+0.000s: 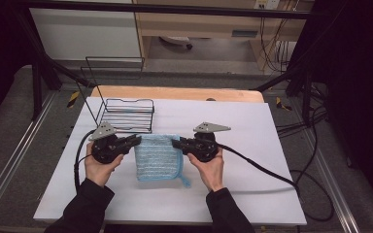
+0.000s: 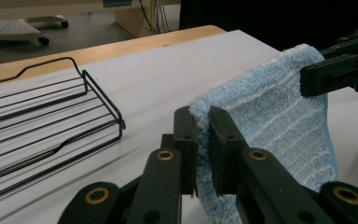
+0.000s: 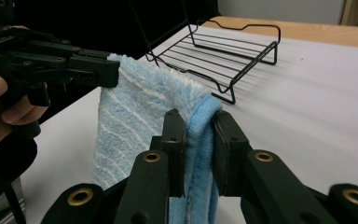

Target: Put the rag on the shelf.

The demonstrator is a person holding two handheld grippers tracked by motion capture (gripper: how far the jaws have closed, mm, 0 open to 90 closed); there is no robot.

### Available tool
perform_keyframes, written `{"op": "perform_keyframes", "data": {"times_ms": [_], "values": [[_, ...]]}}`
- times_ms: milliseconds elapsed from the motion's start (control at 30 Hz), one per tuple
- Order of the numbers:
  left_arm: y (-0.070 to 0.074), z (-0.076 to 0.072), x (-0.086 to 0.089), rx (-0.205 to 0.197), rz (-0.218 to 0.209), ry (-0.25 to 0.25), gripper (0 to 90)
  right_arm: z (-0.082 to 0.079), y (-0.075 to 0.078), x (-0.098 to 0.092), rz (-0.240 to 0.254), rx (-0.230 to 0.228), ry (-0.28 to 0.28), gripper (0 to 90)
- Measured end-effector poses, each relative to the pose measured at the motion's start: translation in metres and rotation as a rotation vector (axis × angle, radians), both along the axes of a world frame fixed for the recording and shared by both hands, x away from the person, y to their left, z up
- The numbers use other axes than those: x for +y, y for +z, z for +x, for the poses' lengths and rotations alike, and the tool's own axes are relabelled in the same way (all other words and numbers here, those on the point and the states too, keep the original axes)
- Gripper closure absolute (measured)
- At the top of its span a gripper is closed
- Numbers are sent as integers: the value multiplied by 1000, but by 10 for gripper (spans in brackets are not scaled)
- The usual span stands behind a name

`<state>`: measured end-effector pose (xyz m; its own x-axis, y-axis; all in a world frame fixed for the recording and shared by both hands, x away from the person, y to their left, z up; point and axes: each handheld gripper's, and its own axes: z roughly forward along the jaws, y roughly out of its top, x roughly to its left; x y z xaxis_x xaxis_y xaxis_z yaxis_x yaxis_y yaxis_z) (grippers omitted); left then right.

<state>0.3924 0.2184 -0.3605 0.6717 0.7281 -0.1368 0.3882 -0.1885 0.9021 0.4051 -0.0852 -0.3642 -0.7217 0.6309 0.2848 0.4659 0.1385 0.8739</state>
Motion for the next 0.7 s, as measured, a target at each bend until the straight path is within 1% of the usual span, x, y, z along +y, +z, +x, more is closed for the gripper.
{"op": "perform_keyframes", "data": {"times_ms": [33,67,100,133,167,233,300,333,367,467,533,700], "values": [[1,-1,0,-7,1,3,822,0,0,0,0,0,0,771],[3,-1,1,-11,-2,6,822,-2,5,2,-8,-24,0,772],[4,-2,2,-15,-6,7,822,-2,5,2,-8,-24,0,772],[6,-2,4,-22,-13,10,822,-4,10,4,-8,-45,2,771],[8,-3,4,-25,-20,11,822,-4,10,4,-8,-45,2,771],[12,-5,7,-39,-31,15,822,-5,14,6,-8,-63,3,771],[15,-6,9,-54,-30,22,823,-6,17,8,-8,-76,1,771],[16,-7,9,-62,-28,27,822,-7,20,10,-3,-93,2,771],[18,-8,10,-69,-32,30,822,-7,20,10,-3,-93,2,771],[22,-10,13,-86,-47,36,822,-9,25,13,-3,-117,-1,771],[25,-11,15,-98,-58,42,823,-9,30,16,6,-136,-2,771],[32,-14,20,-127,-68,59,823,-10,35,21,12,-161,-5,771]]}}
